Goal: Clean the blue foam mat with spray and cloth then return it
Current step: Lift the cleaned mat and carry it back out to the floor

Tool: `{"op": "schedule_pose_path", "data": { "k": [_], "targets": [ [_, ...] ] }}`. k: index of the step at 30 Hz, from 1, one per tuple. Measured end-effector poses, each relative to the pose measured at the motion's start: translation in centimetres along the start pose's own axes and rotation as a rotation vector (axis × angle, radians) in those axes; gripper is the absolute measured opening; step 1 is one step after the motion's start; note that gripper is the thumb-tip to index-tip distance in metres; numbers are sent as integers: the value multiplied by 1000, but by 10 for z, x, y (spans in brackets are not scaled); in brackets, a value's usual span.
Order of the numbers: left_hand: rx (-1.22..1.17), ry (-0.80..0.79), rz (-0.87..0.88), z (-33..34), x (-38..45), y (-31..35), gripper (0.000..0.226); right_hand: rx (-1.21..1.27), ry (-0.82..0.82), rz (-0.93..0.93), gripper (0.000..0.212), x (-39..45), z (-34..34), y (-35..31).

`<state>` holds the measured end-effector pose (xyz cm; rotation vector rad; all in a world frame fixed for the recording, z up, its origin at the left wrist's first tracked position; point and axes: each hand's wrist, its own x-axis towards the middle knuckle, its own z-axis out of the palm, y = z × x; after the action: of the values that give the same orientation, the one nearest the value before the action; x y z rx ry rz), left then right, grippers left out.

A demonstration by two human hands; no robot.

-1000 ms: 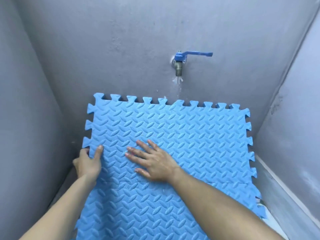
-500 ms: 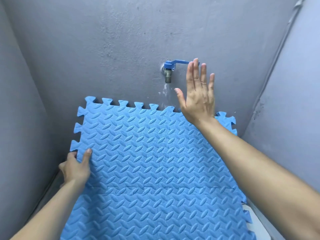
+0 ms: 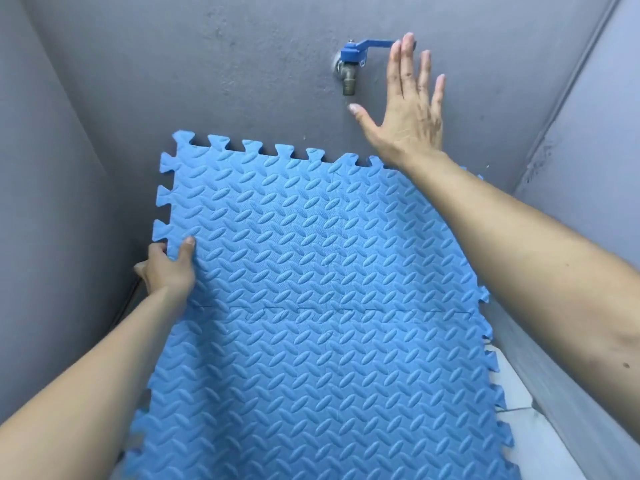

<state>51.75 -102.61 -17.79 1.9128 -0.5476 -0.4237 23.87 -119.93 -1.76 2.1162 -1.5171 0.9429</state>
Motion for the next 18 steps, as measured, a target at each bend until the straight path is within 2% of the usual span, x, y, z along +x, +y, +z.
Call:
{"op": "schedule_pose_path", "data": {
  "k": [3, 6, 8, 10, 12, 13, 16, 18],
  "targets": [
    [-9, 14, 1, 2, 0, 3, 61, 149, -20, 99, 92, -32, 7, 5],
    [25, 19, -5, 3, -1, -6, 59, 271, -95, 319, 86, -150, 43, 32],
    [41, 16, -8, 3, -1, -9, 59, 211, -253, 495, 86, -244, 60, 62],
    [41, 7, -1, 2, 2, -11, 58, 123, -454, 729, 98, -316, 66, 91],
    [-31, -23, 5, -5, 3, -14, 45, 121, -595, 976, 112, -352, 65, 109],
    [-68, -32, -21, -12, 4, -19, 37, 119, -642, 1031, 113, -358, 64, 113],
    [-80, -43, -151, -29, 6, -58, 40, 110, -711, 1014, 106, -357, 58, 115],
    [31, -129, -196, -33, 1, -78, 15, 99, -714, 992, 104, -355, 57, 113]
  ]
}}
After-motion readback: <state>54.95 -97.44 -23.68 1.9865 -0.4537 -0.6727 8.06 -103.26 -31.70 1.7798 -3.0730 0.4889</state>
